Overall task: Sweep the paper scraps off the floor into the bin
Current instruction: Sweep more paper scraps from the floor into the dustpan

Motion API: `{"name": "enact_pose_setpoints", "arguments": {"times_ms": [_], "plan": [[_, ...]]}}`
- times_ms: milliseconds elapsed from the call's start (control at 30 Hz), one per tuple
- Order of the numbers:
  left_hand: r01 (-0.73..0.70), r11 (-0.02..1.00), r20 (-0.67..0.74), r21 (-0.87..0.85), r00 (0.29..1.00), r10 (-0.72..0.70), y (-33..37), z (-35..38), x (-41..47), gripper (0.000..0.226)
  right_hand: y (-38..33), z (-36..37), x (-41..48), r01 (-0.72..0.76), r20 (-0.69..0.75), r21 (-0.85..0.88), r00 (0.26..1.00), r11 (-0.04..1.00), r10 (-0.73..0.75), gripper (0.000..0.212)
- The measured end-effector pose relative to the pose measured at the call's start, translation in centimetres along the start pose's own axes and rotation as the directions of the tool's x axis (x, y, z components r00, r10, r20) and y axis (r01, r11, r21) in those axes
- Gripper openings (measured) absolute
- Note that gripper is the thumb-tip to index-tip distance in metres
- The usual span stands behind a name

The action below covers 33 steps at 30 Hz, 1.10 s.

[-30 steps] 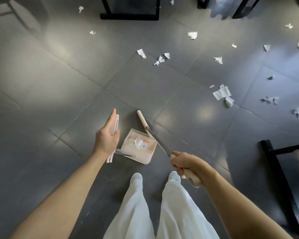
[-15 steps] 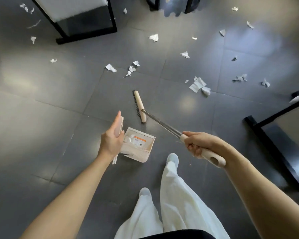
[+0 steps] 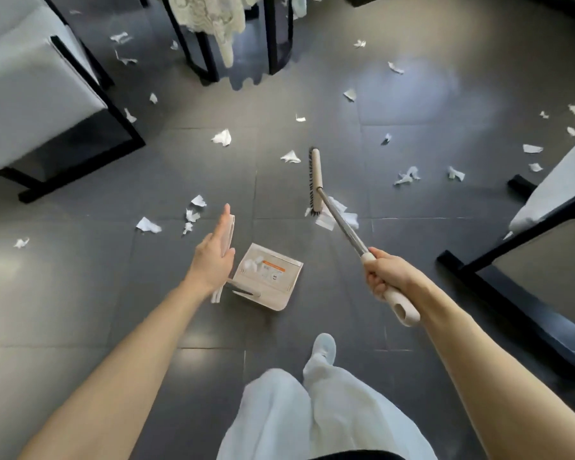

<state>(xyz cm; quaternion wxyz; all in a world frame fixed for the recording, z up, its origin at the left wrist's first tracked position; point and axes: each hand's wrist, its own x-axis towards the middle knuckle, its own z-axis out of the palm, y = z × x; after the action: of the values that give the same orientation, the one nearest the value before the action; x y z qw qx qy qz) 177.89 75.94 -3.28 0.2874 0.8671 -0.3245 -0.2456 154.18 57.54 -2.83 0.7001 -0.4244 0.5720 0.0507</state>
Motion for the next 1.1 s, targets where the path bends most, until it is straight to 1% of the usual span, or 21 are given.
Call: {"name": "enact_pose_setpoints", "arguments": {"times_ms": [133,233,267,333,367,433,500,567,667,767,867,1000,1100], "plan": [[-0.023,0.999,0.061,0.04,0.998,0.021,2.0,-0.3,8.5,0.078,-4.4,-2.7,3.2,-0.007,-0.062,0.104,0.998,0.995,0.014,0.037],[-0.065,0.992,0.104,0.107,0.993,0.054,2.4,-0.9,14.7,0.078,-6.5,-3.6,5.7,-0.019,-0.109,0.19,0.993,0.982,0.041,0.034],[-0.087,0.988,0.121,0.129,0.99,0.071,2.6,-1.1,16.7,0.078,-7.0,-3.5,6.5,-0.026,-0.134,0.212,0.989,0.977,0.055,0.036],[-0.159,0.973,0.164,0.168,0.978,0.132,2.7,-1.6,20.5,0.082,-7.7,-2.8,8.0,-0.034,-0.192,0.237,0.978,0.971,0.081,0.05],[-0.201,0.962,0.186,0.182,0.968,0.167,2.7,-1.9,22.3,0.084,-7.8,-2.1,8.8,-0.041,-0.222,0.233,0.97,0.972,0.094,0.059],[-0.285,0.941,0.222,0.184,0.944,0.243,2.6,-2.4,25.6,0.087,-7.9,-0.3,10.4,-0.069,-0.284,0.177,0.952,0.982,0.118,0.071],[-0.354,0.92,0.248,0.166,0.918,0.308,2.4,-3.0,28.3,0.086,-8.3,1.8,12.2,-0.11,-0.317,0.105,0.938,0.988,0.139,0.075],[-0.411,0.897,0.258,0.163,0.895,0.363,2.1,-3.6,30.5,0.084,-9.2,4.0,13.9,-0.138,-0.325,0.085,0.932,0.987,0.158,0.075],[-0.481,0.861,0.284,0.164,0.859,0.426,2.0,-4.3,33.1,0.083,-10.8,7.2,15.8,-0.17,-0.293,0.143,0.934,0.975,0.205,0.08],[-0.496,0.86,0.29,0.121,0.846,0.447,2.1,-4.6,35.2,0.082,-12.0,9.9,16.1,-0.241,-0.23,0.058,0.941,0.969,0.248,0.077],[-0.499,0.862,0.271,0.09,0.845,0.461,2.5,-4.2,37.1,0.082,-13.3,11.8,15.4,-0.265,-0.153,0.088,0.949,0.96,0.276,0.076],[-0.51,0.859,0.277,0.045,0.833,0.479,2.8,-3.8,38.3,0.083,-15.2,12.7,13.1,-0.276,-0.03,0.119,0.959,0.954,0.281,0.063],[-0.507,0.861,0.282,0.027,0.831,0.48,2.9,-4.2,38.3,0.082,-16.7,11.6,10.7,-0.267,0.019,0.091,0.964,0.959,0.266,0.055]]}}
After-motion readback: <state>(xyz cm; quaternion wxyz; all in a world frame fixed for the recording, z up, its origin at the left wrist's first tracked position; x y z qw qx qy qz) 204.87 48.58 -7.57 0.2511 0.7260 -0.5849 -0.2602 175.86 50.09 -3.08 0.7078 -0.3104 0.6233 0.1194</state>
